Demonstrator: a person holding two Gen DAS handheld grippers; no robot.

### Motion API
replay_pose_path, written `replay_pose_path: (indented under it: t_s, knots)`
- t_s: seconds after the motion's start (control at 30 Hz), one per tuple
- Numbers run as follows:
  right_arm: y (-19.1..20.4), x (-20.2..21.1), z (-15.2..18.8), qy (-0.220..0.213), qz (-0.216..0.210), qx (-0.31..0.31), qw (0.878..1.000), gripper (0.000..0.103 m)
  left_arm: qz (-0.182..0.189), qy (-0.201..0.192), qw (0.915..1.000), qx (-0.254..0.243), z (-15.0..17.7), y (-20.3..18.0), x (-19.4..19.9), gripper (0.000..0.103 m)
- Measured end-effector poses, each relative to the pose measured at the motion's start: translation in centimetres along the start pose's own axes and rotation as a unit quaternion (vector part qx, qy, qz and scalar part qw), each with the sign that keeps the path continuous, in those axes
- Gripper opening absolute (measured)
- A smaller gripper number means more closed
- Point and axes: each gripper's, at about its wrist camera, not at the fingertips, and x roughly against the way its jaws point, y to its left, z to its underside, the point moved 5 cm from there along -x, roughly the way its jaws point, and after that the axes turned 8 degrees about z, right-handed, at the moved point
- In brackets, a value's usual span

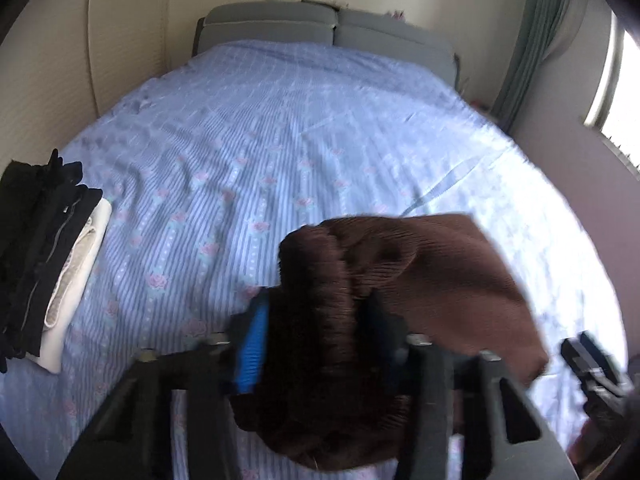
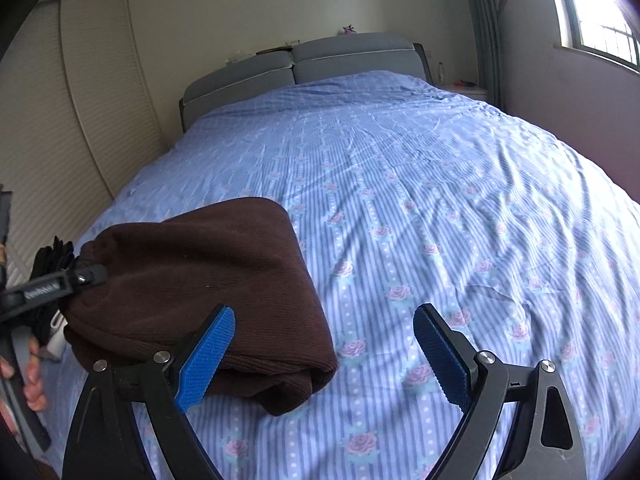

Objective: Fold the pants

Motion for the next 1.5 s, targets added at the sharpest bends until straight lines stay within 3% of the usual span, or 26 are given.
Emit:
replay_pose_path:
  t_s: [0.13,0.3,0.43,0.53,0.63,0.83,0.93,1.03,1.17,1.27,1.33,1.4,1.5]
  knots:
    - [0.5,0.7,-0.1,-0.004,-0.015,-0.005,1.000,0.092,0.037,-0.034,0.9987,0.014,0.1,0.1,4.0,0.032]
    - [2.0,0.6,-0.1,0.004,-0.039,0.002,0.999,0.092,0.031,-0.012,0.9988,0.036,2.4,2.9,3.9,0.033]
    - [3.4,-1.0,1.0,0.033,-0.043,0.018,0.998,0.092,0.055,0.011,0.9955,0.077,4.1,4.7,2.9,0.052]
    - [4.1,-2.3,2.0,0.056,-0.045,0.028,0.997,0.091,0.065,0.027,0.9942,0.081,5.0,4.6,2.4,0.061]
    - [4.5,-3.0,2.8,0.072,-0.059,0.023,0.995,0.083,0.075,0.036,0.9920,0.094,5.7,4.9,1.9,0.065]
    - [5.2,-3.6,3.5,0.079,-0.054,0.036,0.995,0.082,0.109,0.069,0.9818,0.140,7.3,5.5,0.2,0.071]
    - [5.2,-3.6,3.6,0.080,-0.051,0.040,0.995,0.082,0.140,0.082,0.9710,0.176,8.1,5.8,-0.5,0.071]
    - [5.2,-3.7,3.6,0.082,-0.049,0.041,0.995,0.082,0.171,0.095,0.9580,0.210,8.8,5.9,-1.1,0.061]
    - [5.3,-3.3,3.3,0.084,-0.049,0.047,0.994,0.082,0.174,0.075,0.9601,0.206,7.9,5.9,0.2,0.042]
    - [4.1,-1.1,3.0,0.057,-0.037,0.034,0.997,0.083,0.177,0.056,0.9636,0.193,6.2,5.1,1.8,0.039]
    - [3.2,0.5,3.1,0.034,-0.023,0.027,0.999,0.083,0.164,0.036,0.9726,0.160,4.5,4.0,2.7,0.039]
    - [3.1,1.4,3.8,0.033,-0.023,0.042,0.998,0.083,0.157,0.016,0.9790,0.129,2.7,2.4,3.8,0.039]
    - [3.8,0.8,5.0,0.055,-0.021,0.071,0.996,0.083,0.161,-0.009,0.9816,0.103,0.5,0.1,5.1,0.038]
